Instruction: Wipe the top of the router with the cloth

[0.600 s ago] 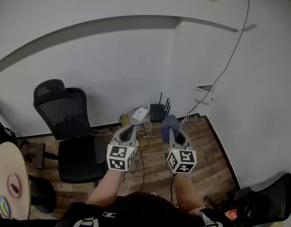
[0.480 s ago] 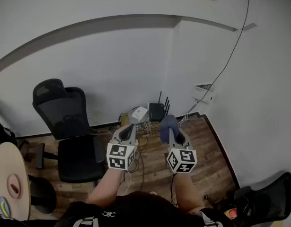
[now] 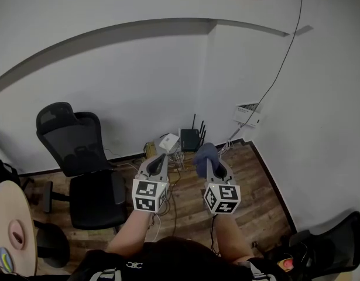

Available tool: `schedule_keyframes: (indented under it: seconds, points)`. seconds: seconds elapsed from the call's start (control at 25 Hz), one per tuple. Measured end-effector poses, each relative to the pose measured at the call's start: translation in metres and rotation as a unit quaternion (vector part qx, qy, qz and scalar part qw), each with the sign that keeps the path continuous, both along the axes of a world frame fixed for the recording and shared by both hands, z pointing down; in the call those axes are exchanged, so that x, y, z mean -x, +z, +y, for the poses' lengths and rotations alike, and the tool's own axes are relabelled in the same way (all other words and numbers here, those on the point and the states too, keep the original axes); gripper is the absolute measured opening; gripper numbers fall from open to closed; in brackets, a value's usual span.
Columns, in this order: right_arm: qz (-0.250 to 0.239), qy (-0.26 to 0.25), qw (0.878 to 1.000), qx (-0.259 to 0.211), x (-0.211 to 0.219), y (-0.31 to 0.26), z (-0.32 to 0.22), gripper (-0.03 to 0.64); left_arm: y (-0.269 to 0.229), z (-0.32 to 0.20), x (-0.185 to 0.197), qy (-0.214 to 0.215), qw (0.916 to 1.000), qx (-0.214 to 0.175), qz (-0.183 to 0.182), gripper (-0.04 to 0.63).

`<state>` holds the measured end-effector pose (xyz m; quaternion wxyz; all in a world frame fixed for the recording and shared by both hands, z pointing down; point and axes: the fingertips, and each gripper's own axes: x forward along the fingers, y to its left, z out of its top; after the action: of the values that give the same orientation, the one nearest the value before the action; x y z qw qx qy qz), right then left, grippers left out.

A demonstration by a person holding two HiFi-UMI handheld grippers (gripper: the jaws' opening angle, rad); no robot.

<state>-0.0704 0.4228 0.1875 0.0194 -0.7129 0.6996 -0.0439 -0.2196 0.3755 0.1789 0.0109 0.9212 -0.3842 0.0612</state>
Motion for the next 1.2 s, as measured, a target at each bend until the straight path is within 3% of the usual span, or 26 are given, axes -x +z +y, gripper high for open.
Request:
schedule_keyframes:
  seconds: [0.24,0.44,0.68,1.2]
  points:
    - [0.012,-0.016,1.0,-0.006,-0.015,0.003,0.003,0.014,-0.002,0.007,-0.026,0.012,0.9996,-0.012,0.022,-0.008]
    - [0.026,-0.035,0.999,-0.007,-0.022,0.01,0.011,0.012,0.006,0.017,-0.045,0.005,0.9998,-0.015,0.013,-0.008]
    - [0.019,-0.014,1.0,-0.006,-0.04,0.015,0.015,0.012,0.02,0.02,-0.062,0.011,0.9998,0.012,0.014,-0.008]
    - [-0.01,0.002,1.0,0.02,-0.085,0.039,-0.006,0.012,0.036,-0.008,-0.097,0.008,0.9997,0.014,0.018,-0.008]
